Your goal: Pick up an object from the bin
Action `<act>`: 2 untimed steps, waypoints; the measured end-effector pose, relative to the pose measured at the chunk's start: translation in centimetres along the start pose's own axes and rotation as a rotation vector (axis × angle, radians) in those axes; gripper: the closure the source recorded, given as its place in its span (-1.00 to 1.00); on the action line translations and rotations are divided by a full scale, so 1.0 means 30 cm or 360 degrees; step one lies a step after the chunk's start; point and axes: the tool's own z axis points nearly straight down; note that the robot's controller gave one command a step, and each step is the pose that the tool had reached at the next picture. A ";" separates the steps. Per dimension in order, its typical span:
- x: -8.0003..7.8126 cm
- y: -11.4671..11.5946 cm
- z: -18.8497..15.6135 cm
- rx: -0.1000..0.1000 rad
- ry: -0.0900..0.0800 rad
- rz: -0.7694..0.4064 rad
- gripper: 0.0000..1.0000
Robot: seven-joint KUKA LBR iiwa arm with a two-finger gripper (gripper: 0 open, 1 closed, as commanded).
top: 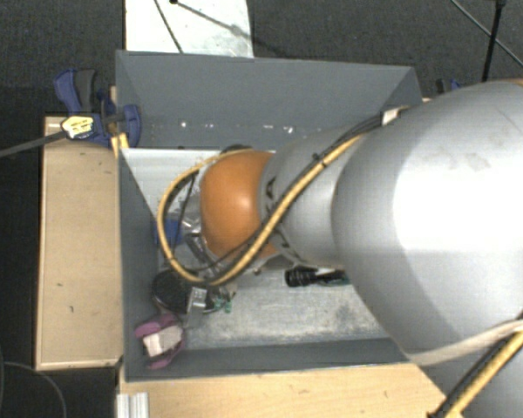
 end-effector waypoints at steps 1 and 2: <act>-0.002 0.000 -0.001 -0.0002 -0.0002 0.0004 -1.00; -0.001 -0.001 0.001 -0.0001 0.0000 0.0008 1.00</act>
Offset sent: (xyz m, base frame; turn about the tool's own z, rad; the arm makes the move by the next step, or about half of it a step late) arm 0.0000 0.0000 0.0000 0.0000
